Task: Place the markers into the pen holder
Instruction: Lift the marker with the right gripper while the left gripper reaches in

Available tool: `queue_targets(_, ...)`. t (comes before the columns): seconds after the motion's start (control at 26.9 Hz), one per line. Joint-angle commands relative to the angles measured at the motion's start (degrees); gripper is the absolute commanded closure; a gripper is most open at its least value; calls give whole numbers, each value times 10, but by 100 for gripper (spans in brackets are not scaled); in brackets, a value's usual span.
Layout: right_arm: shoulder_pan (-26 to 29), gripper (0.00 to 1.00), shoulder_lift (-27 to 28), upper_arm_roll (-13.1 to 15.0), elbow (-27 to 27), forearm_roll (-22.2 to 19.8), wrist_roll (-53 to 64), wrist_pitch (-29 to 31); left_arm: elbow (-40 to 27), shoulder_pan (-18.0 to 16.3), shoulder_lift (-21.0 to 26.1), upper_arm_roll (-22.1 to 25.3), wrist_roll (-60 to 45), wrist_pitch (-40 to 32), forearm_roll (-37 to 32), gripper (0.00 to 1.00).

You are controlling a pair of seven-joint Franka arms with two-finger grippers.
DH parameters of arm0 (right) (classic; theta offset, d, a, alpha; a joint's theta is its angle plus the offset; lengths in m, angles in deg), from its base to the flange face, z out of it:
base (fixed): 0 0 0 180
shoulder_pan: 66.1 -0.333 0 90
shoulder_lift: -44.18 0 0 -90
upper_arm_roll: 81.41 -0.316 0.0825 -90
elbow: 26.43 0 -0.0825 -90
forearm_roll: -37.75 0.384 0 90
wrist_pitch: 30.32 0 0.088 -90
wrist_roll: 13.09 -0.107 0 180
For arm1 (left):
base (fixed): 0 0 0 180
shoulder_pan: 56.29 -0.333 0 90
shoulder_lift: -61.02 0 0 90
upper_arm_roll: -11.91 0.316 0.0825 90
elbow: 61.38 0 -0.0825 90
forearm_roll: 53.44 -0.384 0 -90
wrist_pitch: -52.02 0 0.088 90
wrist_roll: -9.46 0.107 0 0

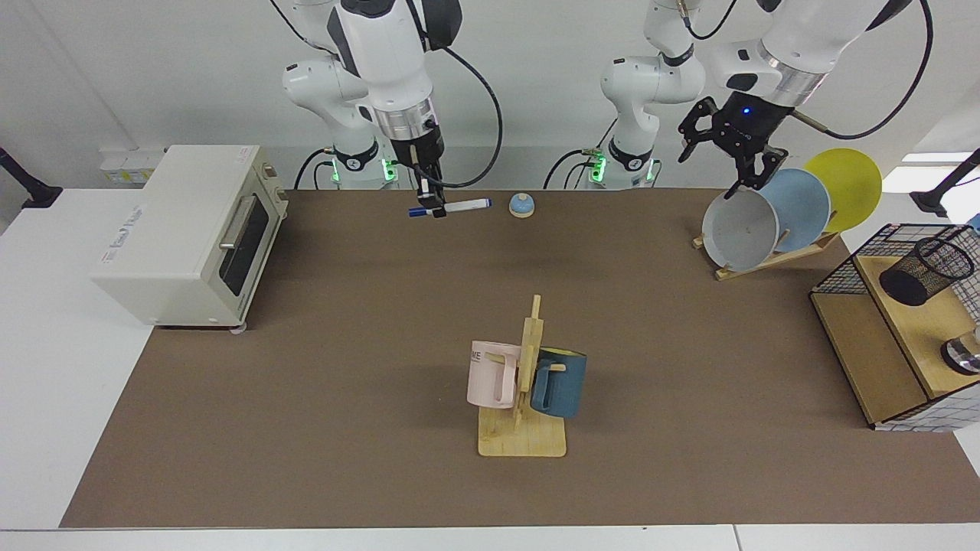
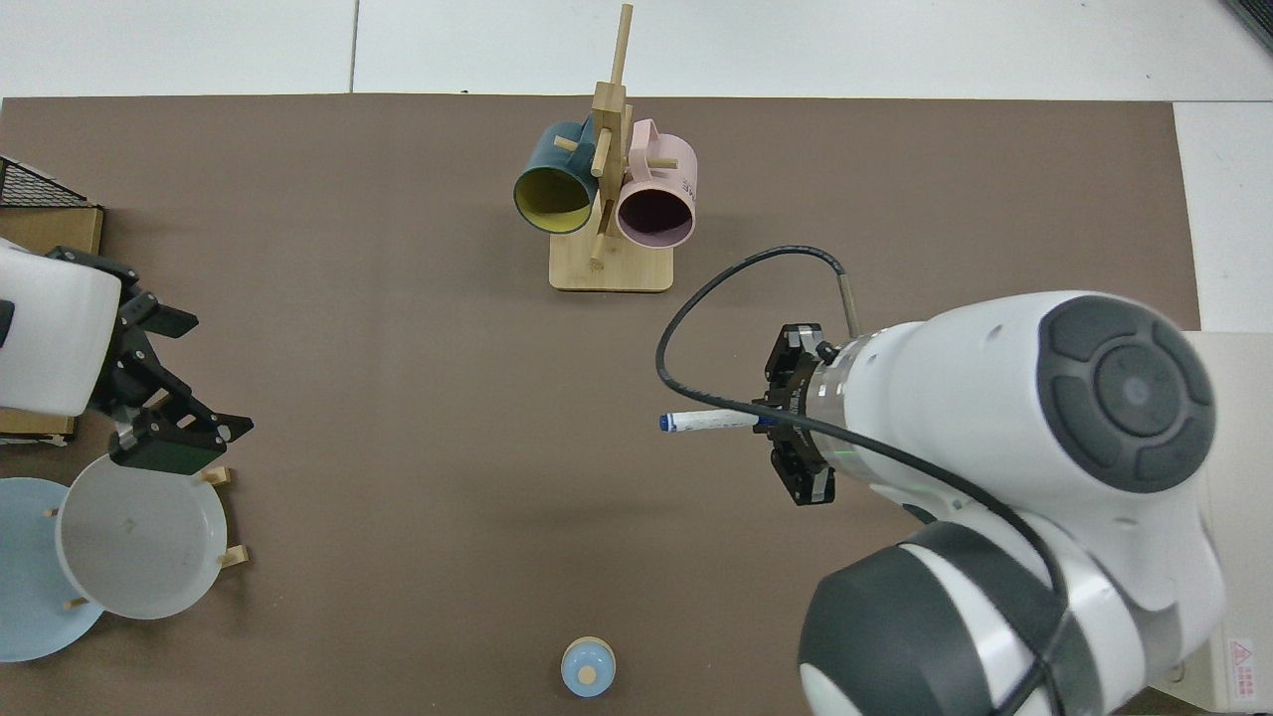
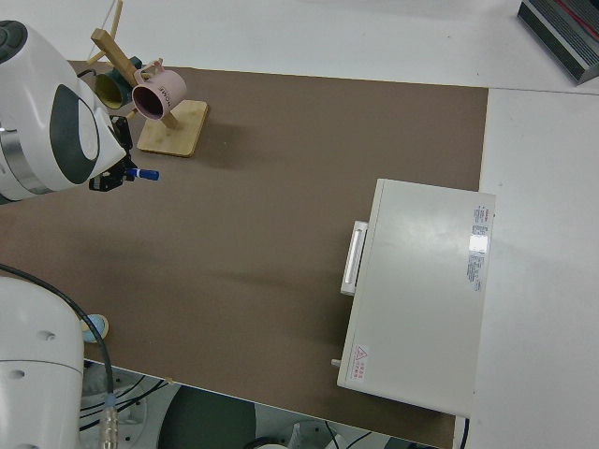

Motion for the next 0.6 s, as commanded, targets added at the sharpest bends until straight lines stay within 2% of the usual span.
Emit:
queue_targets(0.0,-21,100,10,2,6,7,-35,22,-50,12,-35,-30,173,44,9,1)
queue_targets(0.07,-21,100,12,2,6,6,-38,22,-60,15,-34,-38,175,63,10,2)
queue_targets(0.19,-25,100,19,-1,7,1,-48,22,-86,44,-35,-45,176,96,10,2)
queue_targets(0.3,-53,100,31,-2,10,1,-62,22,-99,69,-38,-45,176,106,16,2)
queue_targets(0.56,-96,100,83,-1,68,-7,-137,32,-143,87,-56,-46,171,150,61,4)
